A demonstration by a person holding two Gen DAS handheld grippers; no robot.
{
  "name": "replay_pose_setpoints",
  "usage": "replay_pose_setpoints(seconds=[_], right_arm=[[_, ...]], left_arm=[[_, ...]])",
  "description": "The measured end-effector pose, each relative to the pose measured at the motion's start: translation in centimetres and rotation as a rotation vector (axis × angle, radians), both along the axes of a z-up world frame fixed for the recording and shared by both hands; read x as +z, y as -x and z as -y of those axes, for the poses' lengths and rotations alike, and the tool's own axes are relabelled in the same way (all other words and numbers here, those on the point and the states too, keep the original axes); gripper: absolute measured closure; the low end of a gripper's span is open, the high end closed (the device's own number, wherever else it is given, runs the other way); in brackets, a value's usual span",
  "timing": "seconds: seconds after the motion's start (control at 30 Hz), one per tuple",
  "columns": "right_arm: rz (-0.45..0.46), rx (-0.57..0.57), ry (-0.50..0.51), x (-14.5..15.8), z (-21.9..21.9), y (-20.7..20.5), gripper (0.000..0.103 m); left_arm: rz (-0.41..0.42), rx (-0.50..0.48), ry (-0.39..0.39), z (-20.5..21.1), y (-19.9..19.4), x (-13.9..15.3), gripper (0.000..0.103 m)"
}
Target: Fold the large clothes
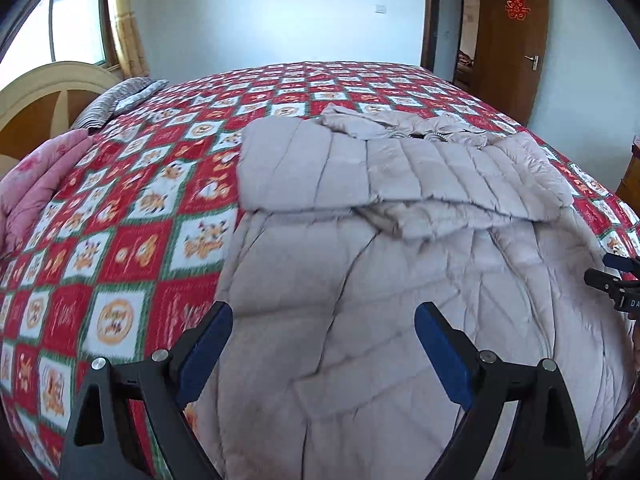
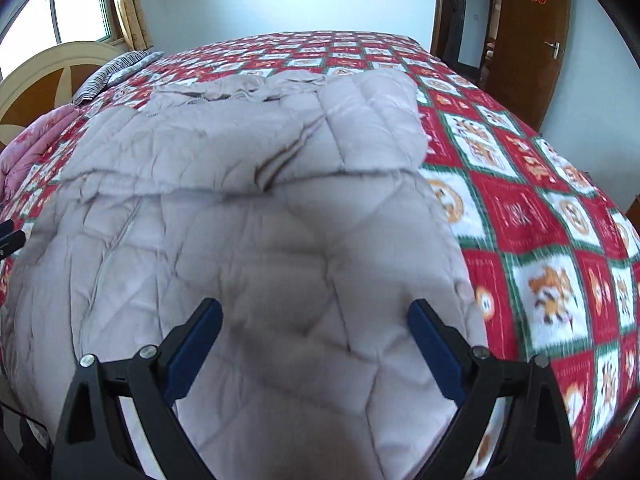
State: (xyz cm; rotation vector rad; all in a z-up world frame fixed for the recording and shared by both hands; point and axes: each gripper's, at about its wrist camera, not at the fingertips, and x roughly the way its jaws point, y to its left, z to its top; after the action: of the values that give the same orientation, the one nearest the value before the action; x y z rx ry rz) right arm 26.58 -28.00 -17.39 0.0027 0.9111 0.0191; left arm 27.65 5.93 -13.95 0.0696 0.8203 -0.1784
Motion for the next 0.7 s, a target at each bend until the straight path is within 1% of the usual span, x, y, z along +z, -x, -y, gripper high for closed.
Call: replay_pose_setpoints(seconds=[0.13, 0.2, 0.37, 0.47, 0.6, 0.7], right_arm=[[0.01, 0.0, 0.023, -0.3, -0.3, 2.5, 0.007], [0.018, -0.005, 0.024, -0.3, -0.3, 3.5, 0.007], [0.027, -0.004, 0.072, -0.6, -0.4, 6.0, 0.007], [0.028, -0.006, 0.068, -1.0, -0.1, 7.4, 0.007], [0.037, -0.028, 0.057, -1.1, 0.5, 9.4, 0.007], [0.042, -0.038, 0.038, -1.2, 0.9, 11.3, 0.007]], left_arm=[[-0.017, 0.008, 0.015, -1.2, 2.4, -1.0, 0.01], [-0.018, 0.013, 0.003, -1.5, 3.7, -1.6, 0.01], [-0.023, -0.008, 0.002, -2.0, 6.7, -2.9, 0.01], [-0.029, -0.024, 0.004, -1.9, 8.3, -3.5, 0.01], [-0.013, -0.038, -0.011, -1.5, 10.2, -3.7, 0.01], [-0.015, -0.05, 0.005, -1.4, 11.4, -4.0, 0.01]])
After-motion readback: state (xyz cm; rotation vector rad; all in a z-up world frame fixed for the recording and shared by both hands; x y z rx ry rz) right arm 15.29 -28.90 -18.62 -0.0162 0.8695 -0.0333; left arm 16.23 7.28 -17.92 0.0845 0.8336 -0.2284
